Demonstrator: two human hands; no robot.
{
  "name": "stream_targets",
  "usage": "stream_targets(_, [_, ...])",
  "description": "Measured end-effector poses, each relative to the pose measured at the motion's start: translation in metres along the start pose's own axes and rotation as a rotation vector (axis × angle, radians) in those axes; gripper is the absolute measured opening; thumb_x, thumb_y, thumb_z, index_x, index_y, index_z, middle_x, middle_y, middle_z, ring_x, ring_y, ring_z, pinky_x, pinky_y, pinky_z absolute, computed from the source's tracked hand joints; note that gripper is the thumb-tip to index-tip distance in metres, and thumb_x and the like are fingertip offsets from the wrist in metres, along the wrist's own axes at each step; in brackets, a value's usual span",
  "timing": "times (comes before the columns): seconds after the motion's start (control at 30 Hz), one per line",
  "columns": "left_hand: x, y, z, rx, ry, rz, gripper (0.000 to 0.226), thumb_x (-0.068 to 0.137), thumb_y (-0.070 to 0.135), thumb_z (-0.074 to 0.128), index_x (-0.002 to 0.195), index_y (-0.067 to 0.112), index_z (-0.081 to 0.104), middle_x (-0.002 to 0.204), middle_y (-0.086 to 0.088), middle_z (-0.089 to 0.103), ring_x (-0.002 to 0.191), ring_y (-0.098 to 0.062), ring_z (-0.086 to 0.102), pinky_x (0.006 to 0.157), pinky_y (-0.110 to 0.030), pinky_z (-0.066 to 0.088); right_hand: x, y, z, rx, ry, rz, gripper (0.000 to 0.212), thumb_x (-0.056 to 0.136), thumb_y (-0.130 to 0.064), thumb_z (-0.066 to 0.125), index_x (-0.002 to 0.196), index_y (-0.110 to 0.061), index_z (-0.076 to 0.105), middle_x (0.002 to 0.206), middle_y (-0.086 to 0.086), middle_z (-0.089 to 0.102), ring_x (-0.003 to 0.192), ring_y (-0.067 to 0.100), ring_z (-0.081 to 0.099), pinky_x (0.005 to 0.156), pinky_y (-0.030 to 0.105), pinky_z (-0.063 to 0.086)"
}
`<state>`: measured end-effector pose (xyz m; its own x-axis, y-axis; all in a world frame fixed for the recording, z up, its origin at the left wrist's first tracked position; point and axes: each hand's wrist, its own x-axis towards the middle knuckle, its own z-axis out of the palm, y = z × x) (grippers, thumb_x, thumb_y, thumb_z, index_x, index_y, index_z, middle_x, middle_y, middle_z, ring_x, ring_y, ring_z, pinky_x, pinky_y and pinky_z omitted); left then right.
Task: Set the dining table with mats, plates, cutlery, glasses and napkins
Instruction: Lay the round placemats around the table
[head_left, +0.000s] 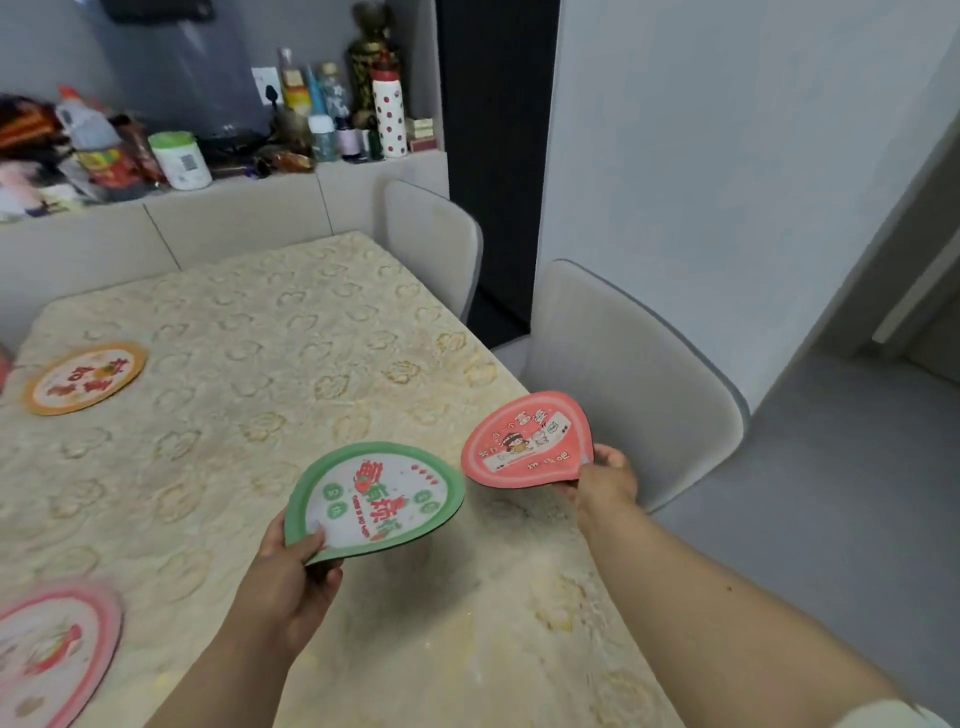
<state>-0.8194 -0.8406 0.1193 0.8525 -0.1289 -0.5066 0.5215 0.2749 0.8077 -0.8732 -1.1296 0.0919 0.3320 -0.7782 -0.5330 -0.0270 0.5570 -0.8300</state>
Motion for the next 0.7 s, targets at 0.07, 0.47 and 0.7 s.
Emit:
stream_targets(0.07, [0.009,0.001,0.004,-0.040,0.048,0.006,0.040,0.099,0.002,0.044,0.130,0.026,0.050,0.089,-0.006,0.059,0.063,-0.015,0.046,0.035,-0.015,0.039,0.015,-0.003,0.018,-0.044,-0.063,0.016,0.030,0.092,0.008,0.046,0.114,-0.010,0.056,0.097,0.015,0.065,0.083,0.030,0.065,0.063,0.038,0.057])
stream_targets(0.47, [0.037,-0.021,0.052,-0.200,0.226,0.049,0.038,0.099,0.000,0.041,0.125,0.026,0.049,0.094,-0.007,0.061,0.067,-0.016,0.050,0.035,-0.015,0.039,0.073,0.015,0.054,-0.526,-0.432,0.215,0.024,0.093,0.004,0.039,0.101,-0.011,0.056,0.103,0.017,0.066,0.080,0.031,0.068,0.049,0.035,0.057])
stream_targets(0.7, [0.042,-0.023,0.072,-0.208,0.238,0.053,0.036,0.099,0.001,0.042,0.125,0.026,0.049,0.093,-0.007,0.061,0.066,-0.016,0.051,0.035,-0.017,0.041,0.080,0.001,0.052,-1.210,-0.531,-0.115,0.018,0.082,-0.007,0.040,0.084,-0.012,0.057,0.079,0.011,0.068,0.059,0.031,0.069,0.058,0.033,0.057])
